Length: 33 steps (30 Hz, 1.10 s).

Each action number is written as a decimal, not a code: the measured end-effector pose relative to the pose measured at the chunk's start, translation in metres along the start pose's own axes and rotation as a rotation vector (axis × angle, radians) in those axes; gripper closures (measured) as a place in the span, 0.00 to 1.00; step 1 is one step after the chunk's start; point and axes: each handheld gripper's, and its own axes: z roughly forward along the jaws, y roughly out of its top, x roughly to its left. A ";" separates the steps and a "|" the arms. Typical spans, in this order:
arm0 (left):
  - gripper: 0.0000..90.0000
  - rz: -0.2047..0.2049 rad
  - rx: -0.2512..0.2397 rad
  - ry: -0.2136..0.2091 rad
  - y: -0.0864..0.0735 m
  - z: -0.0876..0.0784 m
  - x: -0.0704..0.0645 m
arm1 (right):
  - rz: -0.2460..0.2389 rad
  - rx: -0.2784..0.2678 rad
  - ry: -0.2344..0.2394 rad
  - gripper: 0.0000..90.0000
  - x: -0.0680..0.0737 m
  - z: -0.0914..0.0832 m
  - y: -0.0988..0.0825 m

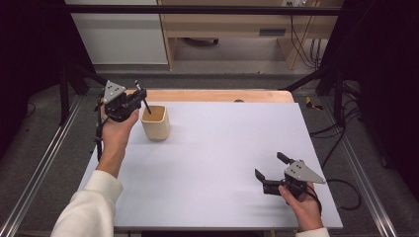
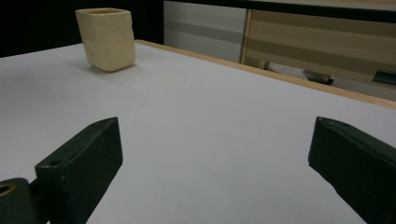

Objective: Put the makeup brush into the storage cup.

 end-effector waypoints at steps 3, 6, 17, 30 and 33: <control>0.93 0.001 -0.003 0.004 0.000 0.001 -0.001 | 0.002 -0.002 -0.001 0.04 0.001 0.000 0.000; 0.93 0.008 -0.002 0.007 0.000 0.002 -0.002 | -0.001 -0.008 -0.001 0.04 0.000 -0.001 0.001; 0.93 0.029 0.017 0.011 -0.004 0.008 -0.004 | -0.009 -0.004 -0.002 0.03 0.001 0.001 0.001; 0.93 0.019 0.035 0.012 -0.013 0.014 -0.006 | -0.027 0.008 0.006 0.03 0.005 0.003 0.000; 0.93 0.019 0.037 0.011 -0.015 0.015 -0.006 | -0.030 0.008 0.007 0.03 0.005 0.003 0.001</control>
